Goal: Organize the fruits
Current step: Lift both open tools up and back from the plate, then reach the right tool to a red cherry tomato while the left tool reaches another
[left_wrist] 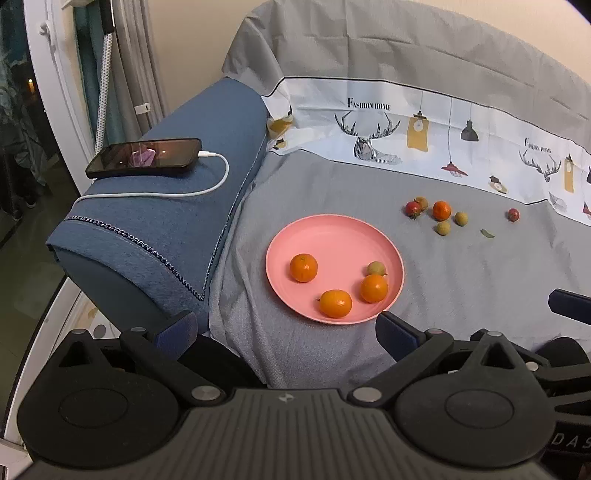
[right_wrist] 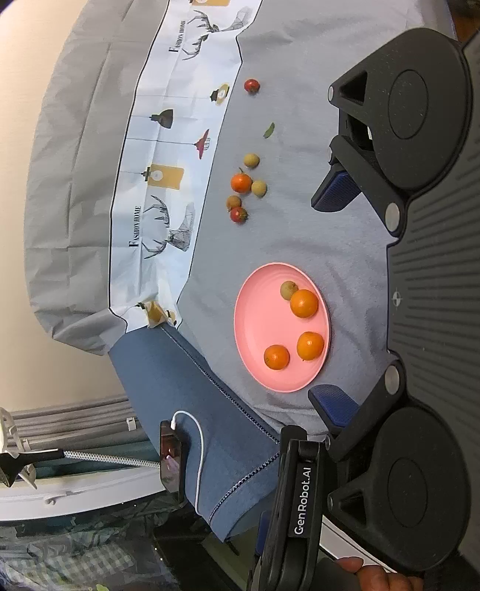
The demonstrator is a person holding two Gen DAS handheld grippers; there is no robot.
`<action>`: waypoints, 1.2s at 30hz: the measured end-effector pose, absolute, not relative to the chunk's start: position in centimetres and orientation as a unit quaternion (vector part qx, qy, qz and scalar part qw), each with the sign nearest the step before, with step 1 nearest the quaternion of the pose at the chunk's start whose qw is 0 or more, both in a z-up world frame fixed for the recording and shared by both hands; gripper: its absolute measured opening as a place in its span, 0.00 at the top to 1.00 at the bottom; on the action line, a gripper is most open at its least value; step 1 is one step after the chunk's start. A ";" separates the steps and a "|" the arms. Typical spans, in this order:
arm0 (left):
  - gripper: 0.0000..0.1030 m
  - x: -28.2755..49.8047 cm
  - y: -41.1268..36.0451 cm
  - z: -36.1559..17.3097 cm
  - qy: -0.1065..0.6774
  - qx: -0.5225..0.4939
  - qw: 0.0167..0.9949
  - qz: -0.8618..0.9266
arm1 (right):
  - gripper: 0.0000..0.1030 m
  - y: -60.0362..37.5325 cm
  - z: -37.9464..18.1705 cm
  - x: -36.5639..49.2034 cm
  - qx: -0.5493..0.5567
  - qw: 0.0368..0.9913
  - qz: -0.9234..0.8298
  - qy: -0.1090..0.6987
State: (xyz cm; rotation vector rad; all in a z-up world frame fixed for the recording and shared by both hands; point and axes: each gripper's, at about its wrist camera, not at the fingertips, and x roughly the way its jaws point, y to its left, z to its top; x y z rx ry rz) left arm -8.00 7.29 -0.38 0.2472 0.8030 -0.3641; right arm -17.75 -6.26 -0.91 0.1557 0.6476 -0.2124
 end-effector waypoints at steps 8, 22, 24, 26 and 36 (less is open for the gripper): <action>0.00 -7.2 6.3 -0.7 0.393 0.130 0.893 -0.176 | 0.04 -7.0 -1.5 -17.0 0.079 0.936 -0.109 0.325; 0.00 -5.5 4.4 -1.6 0.407 0.147 0.884 -0.178 | 0.04 -9.0 -2.8 -16.2 0.102 0.927 -0.124 0.339; 0.00 -5.2 4.0 -1.6 0.408 0.150 0.883 -0.178 | 0.04 -9.5 -3.0 -16.0 0.106 0.925 -0.128 0.341; 0.00 -4.8 3.4 -1.7 0.411 0.152 0.881 -0.180 | 0.04 -10.1 -3.3 -15.8 0.111 0.923 -0.132 0.343; 0.00 -3.1 -0.6 -1.8 0.414 0.156 0.874 -0.200 | 0.04 -13.6 -4.5 -15.4 0.135 0.912 -0.163 0.352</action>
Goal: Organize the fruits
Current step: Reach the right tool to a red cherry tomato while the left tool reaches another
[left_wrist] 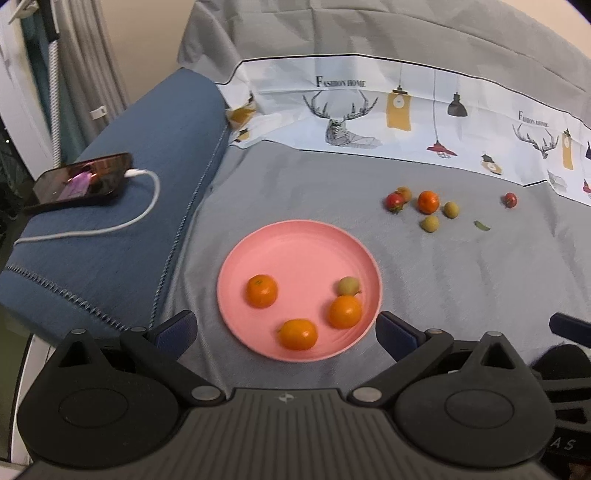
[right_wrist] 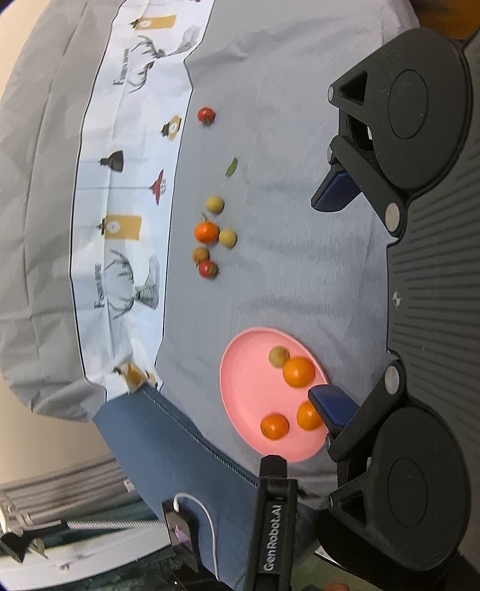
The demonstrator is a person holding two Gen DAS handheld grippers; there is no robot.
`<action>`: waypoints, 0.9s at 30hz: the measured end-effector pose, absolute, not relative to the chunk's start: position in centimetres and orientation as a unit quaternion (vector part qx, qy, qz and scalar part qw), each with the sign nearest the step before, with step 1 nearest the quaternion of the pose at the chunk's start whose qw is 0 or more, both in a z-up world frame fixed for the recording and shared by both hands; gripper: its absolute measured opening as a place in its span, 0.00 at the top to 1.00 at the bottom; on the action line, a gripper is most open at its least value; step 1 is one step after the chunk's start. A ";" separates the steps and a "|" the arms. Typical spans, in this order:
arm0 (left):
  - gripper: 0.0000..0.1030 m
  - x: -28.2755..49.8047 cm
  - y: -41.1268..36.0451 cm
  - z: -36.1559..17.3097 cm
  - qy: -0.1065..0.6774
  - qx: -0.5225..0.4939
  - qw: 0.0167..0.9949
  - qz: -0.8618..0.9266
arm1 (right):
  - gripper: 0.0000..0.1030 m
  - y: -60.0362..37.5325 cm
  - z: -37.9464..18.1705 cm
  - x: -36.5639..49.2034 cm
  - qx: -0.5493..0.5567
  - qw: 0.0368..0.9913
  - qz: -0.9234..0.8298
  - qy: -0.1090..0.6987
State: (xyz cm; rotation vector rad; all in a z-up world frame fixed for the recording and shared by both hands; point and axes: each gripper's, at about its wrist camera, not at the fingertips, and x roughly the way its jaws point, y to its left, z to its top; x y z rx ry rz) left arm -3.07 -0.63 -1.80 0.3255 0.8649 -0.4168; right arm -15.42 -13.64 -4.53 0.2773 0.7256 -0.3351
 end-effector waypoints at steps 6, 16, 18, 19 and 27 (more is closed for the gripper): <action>0.00 -2.3 -2.8 -1.8 0.409 0.159 0.873 -0.210 | 0.04 -15.6 -4.9 -15.3 0.143 0.908 -0.182 0.350; 0.00 1.7 -7.3 -2.5 0.433 0.145 0.861 -0.223 | 0.03 -20.7 -5.7 -13.8 0.149 0.903 -0.229 0.333; 0.00 3.0 -8.7 -3.1 0.439 0.145 0.857 -0.227 | 0.03 -22.0 -6.3 -13.1 0.150 0.901 -0.238 0.330; 0.00 3.7 -9.5 -3.4 0.444 0.144 0.854 -0.229 | 0.03 -22.6 -6.6 -12.8 0.149 0.901 -0.242 0.329; 0.00 10.1 -17.6 -7.8 0.461 0.155 0.837 -0.251 | 0.03 -30.4 -9.9 -8.6 0.123 0.893 -0.305 0.306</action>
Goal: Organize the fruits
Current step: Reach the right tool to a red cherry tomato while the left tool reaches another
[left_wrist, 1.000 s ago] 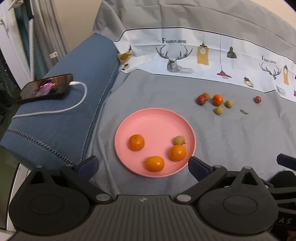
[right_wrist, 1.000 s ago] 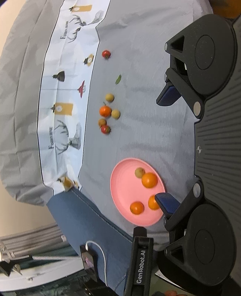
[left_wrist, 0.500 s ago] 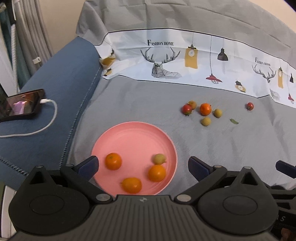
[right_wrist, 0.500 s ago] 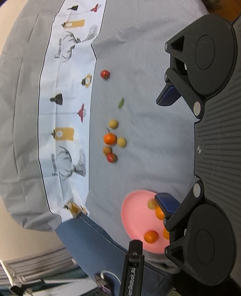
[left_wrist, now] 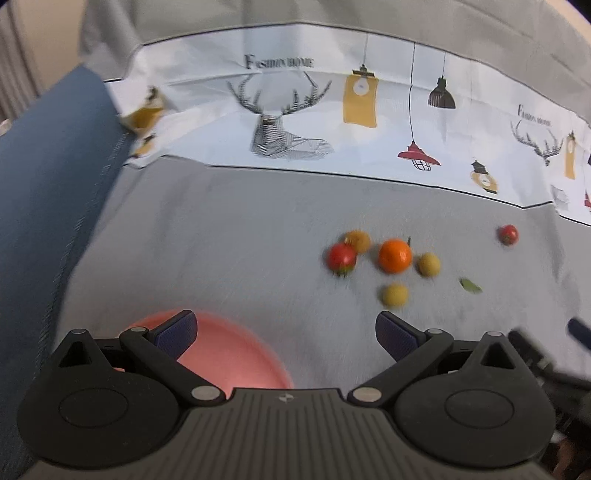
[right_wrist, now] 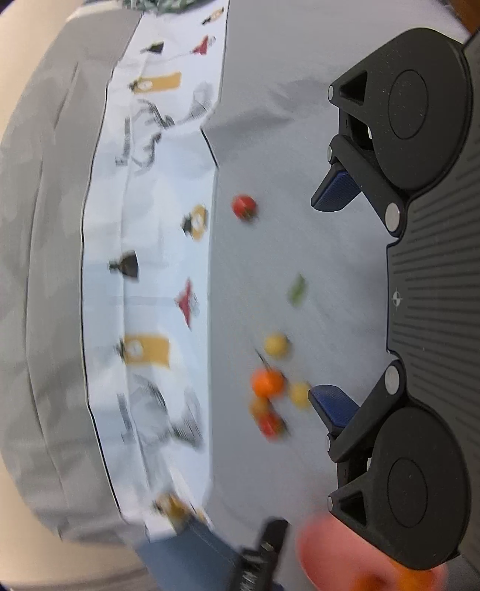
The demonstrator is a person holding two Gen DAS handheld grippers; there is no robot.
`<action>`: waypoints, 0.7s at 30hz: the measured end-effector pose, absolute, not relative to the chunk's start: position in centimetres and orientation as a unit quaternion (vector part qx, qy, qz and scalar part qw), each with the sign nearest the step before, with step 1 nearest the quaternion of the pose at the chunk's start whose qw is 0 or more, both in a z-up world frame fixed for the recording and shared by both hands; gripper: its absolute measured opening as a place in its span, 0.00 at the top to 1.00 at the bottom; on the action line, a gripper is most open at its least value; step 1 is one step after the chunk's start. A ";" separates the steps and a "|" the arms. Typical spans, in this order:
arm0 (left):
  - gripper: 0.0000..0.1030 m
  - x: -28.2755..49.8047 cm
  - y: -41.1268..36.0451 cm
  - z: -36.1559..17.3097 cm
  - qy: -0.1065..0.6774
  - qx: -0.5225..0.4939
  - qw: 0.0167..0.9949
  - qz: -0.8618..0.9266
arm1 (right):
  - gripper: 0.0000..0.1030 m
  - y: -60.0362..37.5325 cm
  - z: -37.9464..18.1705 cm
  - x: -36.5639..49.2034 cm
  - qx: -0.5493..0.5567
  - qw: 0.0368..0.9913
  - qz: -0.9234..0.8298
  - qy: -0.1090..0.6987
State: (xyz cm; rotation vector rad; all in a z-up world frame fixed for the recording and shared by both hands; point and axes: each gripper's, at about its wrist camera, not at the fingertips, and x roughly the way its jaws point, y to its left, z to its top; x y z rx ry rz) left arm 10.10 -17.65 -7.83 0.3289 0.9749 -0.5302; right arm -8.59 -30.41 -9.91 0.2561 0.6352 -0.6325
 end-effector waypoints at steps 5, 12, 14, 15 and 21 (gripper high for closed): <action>0.00 14.4 -22.0 -12.4 0.480 0.164 0.824 -0.252 | 0.03 -38.3 -12.5 -5.0 0.150 0.875 -0.359 0.288; 0.00 18.8 -24.6 -17.5 0.521 0.155 0.803 -0.245 | 0.03 -47.1 -17.5 -1.0 0.187 0.835 -0.411 0.314; 0.00 19.4 -25.2 -18.3 0.530 0.162 0.796 -0.242 | 0.00 -48.4 -18.9 -0.4 0.194 0.823 -0.419 0.331; 0.00 19.3 -25.5 -18.2 0.522 0.169 0.801 -0.241 | 0.01 -48.5 -19.4 -0.4 0.190 0.825 -0.423 0.323; 0.69 17.7 -26.7 -17.3 0.496 0.205 0.801 -0.265 | 0.70 -47.6 -19.3 -0.5 0.157 0.852 -0.407 0.291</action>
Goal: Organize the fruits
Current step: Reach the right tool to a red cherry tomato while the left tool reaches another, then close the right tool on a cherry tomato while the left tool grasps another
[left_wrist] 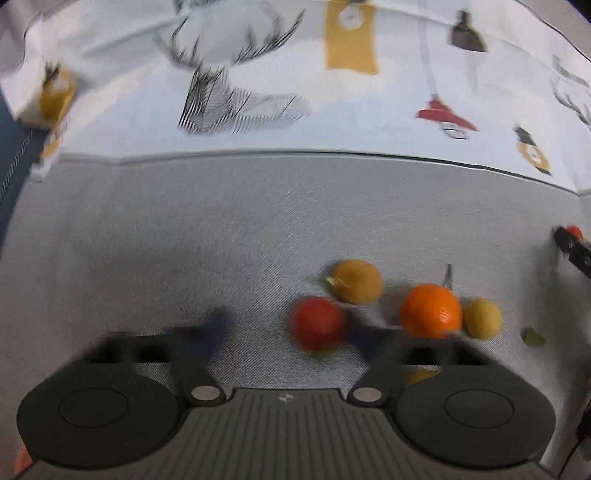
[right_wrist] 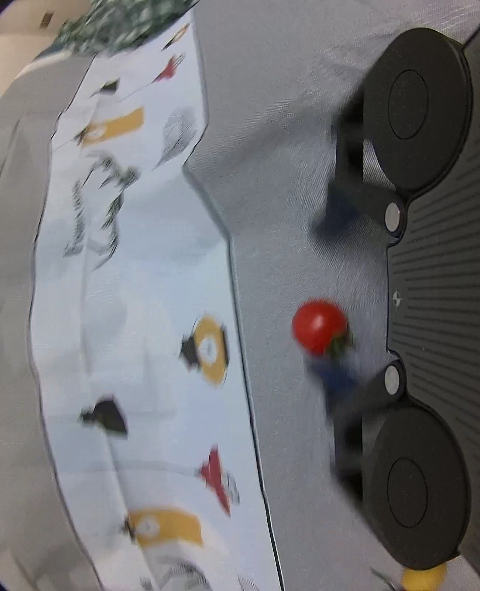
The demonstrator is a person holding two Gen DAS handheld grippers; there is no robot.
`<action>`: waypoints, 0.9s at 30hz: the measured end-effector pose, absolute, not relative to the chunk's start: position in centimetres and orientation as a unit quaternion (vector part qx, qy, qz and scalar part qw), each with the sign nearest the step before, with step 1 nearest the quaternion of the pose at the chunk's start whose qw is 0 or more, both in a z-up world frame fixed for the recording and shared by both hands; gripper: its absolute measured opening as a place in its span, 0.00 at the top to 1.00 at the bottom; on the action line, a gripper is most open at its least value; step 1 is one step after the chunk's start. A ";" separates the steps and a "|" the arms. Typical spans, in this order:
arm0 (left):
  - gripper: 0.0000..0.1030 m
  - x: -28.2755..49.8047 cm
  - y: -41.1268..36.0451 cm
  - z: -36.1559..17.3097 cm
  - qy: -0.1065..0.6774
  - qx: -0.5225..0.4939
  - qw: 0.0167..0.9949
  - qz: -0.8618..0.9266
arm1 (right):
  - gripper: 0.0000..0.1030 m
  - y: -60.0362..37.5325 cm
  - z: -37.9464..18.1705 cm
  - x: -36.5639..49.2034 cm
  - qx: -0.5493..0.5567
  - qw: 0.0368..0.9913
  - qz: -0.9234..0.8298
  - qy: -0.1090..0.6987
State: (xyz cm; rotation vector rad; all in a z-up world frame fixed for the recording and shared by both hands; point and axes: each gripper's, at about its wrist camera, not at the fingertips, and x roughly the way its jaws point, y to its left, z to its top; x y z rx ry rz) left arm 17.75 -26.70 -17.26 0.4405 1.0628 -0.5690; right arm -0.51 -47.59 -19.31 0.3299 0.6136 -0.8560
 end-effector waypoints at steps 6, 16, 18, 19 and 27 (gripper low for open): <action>0.70 16.0 -25.6 -15.6 0.492 0.198 0.804 -0.270 | 0.70 -45.7 -18.1 -0.3 0.135 0.856 -0.392 0.310; 0.70 11.1 -19.8 -9.0 0.477 0.129 0.814 -0.306 | 0.70 -38.2 -12.6 -5.7 0.172 0.872 -0.347 0.300; 0.70 9.6 -18.2 -7.8 0.475 0.120 0.816 -0.305 | 0.70 -36.2 -11.5 -6.7 0.181 0.875 -0.336 0.297; 0.70 8.8 -17.2 -7.2 0.474 0.115 0.818 -0.305 | 0.70 -35.1 -11.0 -7.2 0.183 0.879 -0.327 0.295; 0.70 3.3 -9.8 -3.1 0.462 0.101 0.830 -0.297 | 0.70 -25.4 -6.3 -10.3 0.175 0.908 -0.244 0.293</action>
